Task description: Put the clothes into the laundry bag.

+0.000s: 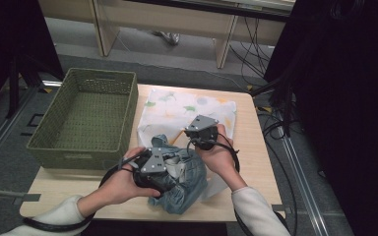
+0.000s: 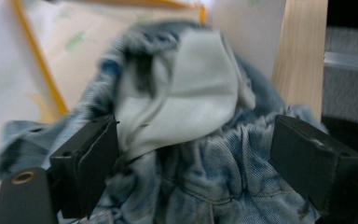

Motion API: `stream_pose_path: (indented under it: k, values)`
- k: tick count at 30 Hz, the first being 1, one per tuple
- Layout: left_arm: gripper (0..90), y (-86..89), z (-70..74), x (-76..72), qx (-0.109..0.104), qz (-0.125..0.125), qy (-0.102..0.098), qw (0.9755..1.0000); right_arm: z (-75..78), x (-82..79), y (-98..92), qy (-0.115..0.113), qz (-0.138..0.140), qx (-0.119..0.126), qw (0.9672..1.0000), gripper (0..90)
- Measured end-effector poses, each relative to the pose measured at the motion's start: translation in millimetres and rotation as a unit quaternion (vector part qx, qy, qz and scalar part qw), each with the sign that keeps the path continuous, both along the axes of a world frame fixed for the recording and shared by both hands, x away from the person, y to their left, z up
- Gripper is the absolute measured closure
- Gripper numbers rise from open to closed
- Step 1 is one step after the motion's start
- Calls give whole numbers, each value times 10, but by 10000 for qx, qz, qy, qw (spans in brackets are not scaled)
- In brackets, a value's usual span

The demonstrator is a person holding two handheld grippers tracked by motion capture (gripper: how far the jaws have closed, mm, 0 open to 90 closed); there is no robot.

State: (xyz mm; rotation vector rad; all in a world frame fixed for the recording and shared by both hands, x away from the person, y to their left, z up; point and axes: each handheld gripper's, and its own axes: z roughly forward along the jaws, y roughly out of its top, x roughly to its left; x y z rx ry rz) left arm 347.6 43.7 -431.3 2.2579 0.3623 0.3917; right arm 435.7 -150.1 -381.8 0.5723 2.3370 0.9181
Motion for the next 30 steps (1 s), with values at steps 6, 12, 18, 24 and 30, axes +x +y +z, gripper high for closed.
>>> stream_pose_path:
  k: [6,12,18,24,30]
  values:
    - [79,-200,-218,-27,435,-80,-192,9988,-19,-3,-6,77,-27,-6,10000,900]
    - [277,-256,-357,-13,685,49,-322,9971,-18,-7,-7,92,-19,-14,10000,900]
    - [606,-244,-406,21,674,194,-345,9969,-16,-13,4,74,6,-48,10000,900]
    - [735,-177,-285,87,169,535,-96,9984,-9,-25,7,84,39,-39,9999,900]
    - [740,-49,101,127,-385,807,-146,9959,30,-38,12,32,39,73,10000,900]
